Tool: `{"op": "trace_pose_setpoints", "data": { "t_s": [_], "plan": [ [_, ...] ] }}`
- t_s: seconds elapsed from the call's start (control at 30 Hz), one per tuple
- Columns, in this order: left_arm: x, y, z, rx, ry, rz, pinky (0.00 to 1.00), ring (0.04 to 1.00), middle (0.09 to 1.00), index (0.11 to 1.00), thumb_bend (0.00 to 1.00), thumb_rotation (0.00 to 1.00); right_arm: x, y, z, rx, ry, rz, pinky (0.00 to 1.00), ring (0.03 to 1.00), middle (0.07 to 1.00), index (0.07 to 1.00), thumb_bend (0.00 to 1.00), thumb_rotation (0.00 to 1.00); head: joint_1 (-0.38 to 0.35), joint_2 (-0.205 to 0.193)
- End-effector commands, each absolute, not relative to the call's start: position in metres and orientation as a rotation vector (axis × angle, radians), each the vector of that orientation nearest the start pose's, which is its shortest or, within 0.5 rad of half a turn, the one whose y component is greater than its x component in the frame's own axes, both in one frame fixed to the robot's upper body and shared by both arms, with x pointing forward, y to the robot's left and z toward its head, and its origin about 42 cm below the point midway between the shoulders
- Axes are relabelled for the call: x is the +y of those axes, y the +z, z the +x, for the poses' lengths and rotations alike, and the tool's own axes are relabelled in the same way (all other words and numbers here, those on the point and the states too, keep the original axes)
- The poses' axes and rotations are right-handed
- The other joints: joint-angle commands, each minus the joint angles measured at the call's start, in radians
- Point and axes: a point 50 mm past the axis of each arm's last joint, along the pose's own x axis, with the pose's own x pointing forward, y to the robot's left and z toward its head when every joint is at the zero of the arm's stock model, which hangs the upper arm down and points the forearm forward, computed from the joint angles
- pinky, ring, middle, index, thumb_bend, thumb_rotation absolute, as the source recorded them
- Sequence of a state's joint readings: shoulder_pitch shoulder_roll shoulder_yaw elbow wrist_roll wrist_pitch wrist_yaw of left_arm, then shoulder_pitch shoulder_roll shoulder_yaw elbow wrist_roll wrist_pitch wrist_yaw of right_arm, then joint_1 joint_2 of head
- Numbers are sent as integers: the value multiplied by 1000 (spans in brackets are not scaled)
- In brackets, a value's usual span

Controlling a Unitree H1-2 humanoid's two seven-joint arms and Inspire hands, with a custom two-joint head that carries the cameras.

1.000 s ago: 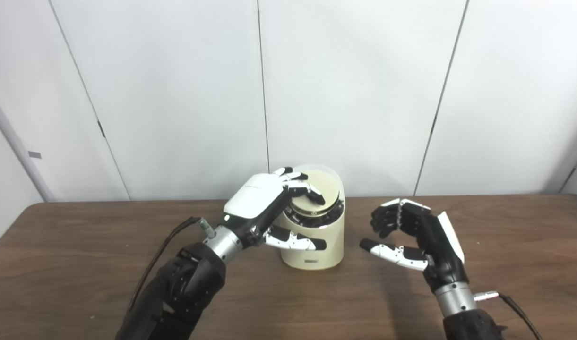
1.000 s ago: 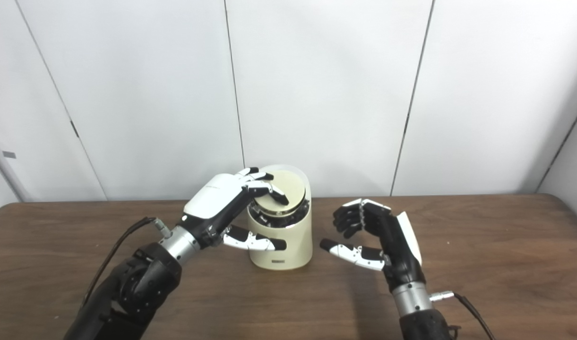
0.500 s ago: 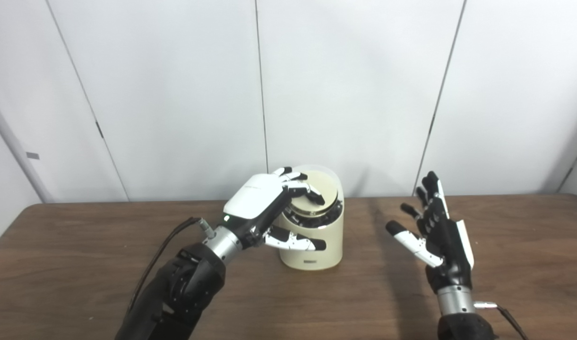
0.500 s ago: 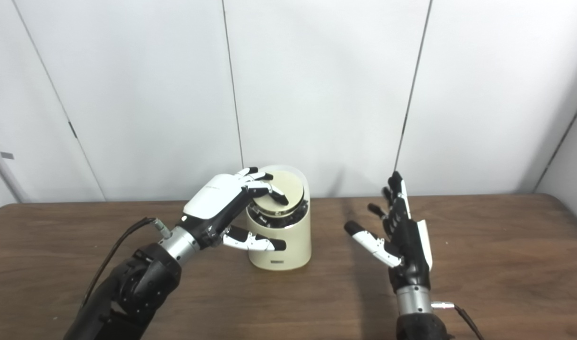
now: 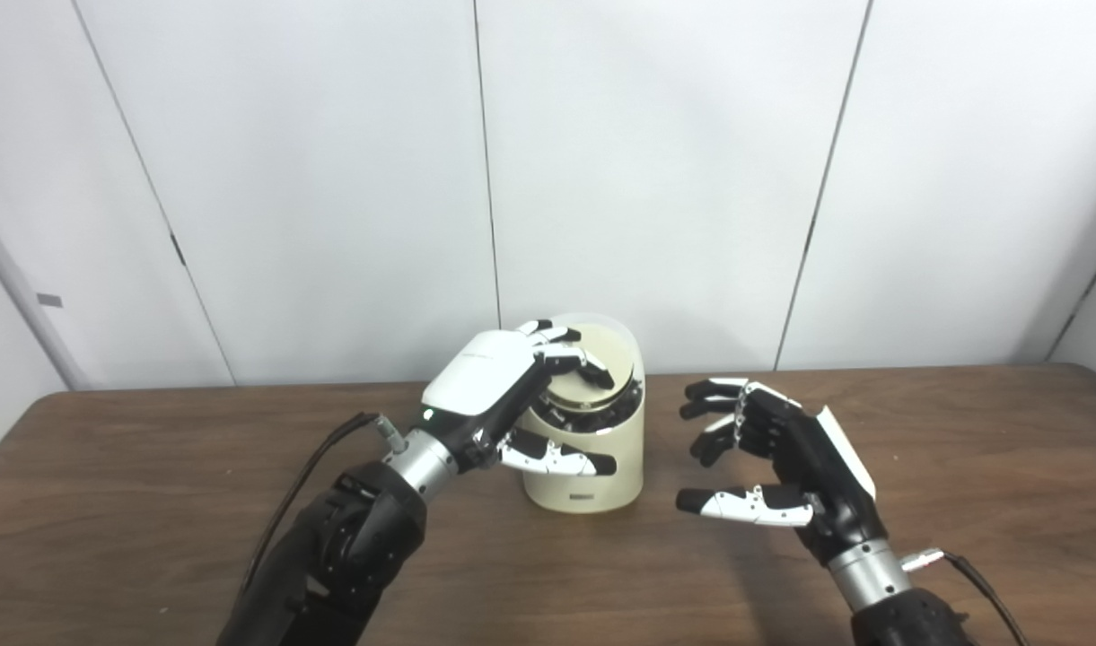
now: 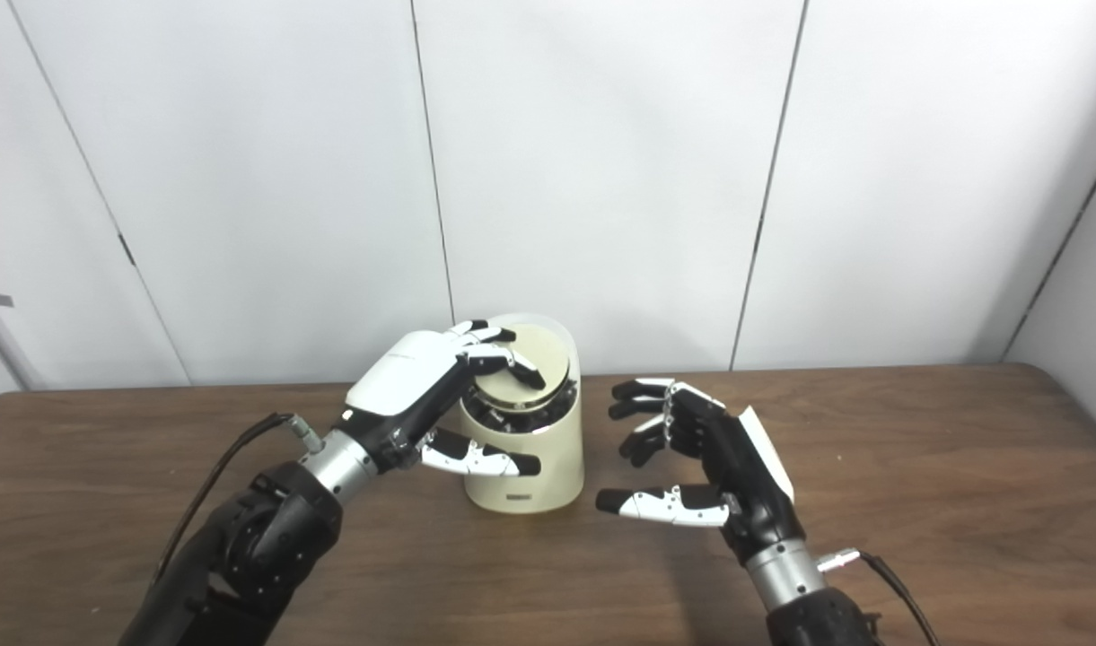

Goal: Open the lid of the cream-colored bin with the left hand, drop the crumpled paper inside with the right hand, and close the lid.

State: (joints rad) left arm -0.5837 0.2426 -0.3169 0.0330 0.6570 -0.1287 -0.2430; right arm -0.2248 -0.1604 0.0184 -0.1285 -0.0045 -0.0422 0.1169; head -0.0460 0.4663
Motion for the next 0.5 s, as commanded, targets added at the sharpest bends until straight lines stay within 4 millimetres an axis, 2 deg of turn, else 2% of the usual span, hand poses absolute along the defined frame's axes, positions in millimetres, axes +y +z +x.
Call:
{"op": "trace_pose_setpoints", "data": {
  "t_s": [0.0, 0.47],
  "plan": [
    [141, 292, 418, -695, -441, 1051, 975, 909, 733, 727, 793, 429, -226, 220, 349, -457, 169, -173, 415, 498, 657, 664, 687, 28, -1, 1],
    [144, 297, 418, -701, -431, 1065, 946, 901, 727, 726, 790, 431, -226, 218, 351, -488, 124, -167, 395, 478, 663, 655, 656, 55, -2, 1]
  ]
}}
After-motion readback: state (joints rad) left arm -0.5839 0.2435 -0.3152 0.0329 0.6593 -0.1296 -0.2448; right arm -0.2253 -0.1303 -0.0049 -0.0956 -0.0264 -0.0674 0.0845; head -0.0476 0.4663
